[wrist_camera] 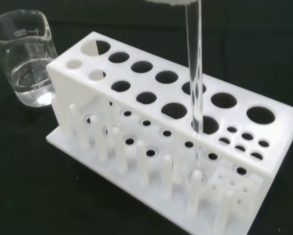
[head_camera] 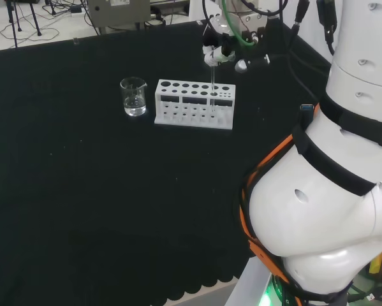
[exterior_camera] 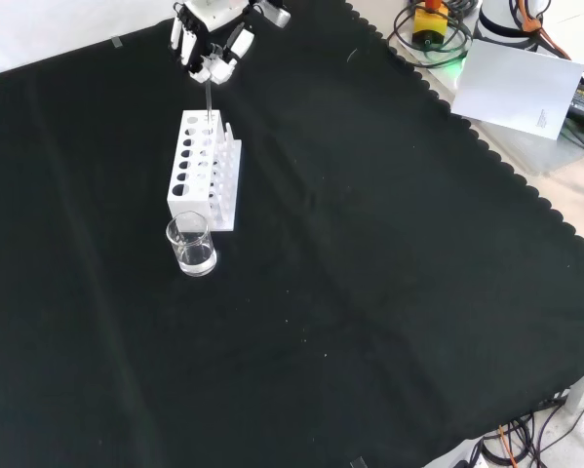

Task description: Take the glass rod from the white test tube rack.

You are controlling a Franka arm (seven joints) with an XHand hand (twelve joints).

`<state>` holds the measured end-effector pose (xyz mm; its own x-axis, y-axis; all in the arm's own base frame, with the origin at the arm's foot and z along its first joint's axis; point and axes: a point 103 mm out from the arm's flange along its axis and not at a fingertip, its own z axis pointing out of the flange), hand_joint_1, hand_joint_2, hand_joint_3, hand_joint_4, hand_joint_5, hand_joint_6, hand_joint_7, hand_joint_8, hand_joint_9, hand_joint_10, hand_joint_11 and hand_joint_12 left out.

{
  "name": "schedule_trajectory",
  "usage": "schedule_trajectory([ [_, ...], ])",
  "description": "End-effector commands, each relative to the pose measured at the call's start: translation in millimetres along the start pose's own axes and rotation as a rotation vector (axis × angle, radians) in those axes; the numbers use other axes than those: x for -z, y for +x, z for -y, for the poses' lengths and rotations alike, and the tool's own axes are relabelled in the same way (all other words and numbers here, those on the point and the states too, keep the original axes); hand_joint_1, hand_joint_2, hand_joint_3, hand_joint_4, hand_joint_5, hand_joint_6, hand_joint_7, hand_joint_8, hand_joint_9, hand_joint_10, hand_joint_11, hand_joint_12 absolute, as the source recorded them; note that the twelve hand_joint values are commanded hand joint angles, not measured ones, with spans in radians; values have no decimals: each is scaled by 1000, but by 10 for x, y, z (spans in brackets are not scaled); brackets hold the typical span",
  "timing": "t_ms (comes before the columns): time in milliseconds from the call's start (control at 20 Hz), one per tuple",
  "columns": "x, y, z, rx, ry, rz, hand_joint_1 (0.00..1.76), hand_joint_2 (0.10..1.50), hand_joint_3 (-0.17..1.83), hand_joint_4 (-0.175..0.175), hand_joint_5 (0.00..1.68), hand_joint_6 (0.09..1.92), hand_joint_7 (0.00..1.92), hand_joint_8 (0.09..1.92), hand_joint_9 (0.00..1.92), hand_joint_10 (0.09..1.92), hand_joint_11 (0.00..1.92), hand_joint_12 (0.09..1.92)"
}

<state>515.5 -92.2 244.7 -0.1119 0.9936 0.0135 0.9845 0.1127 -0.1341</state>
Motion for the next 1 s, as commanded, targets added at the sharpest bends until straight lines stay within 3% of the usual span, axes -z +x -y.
schedule_trajectory([
  [50, 176, 30, -23, -14, -82, 2, 1271, 797, 620, -175, 995, 1087, 1049, 1114, 1554, 885, 1051, 1076],
  [200, 331, 59, -28, -25, -130, -11, 1272, 890, 464, -175, 946, 908, 1059, 1226, 1565, 878, 1112, 989],
  [550, 579, 129, 17, -29, -142, 11, 1292, 951, 237, -175, 1098, 543, 1133, 1093, 1655, 678, 1191, 859],
  [1000, 850, 164, 217, -44, -152, 7, 1296, 1016, 81, -175, 1154, 408, 1143, 1061, 1699, 611, 1196, 853],
])
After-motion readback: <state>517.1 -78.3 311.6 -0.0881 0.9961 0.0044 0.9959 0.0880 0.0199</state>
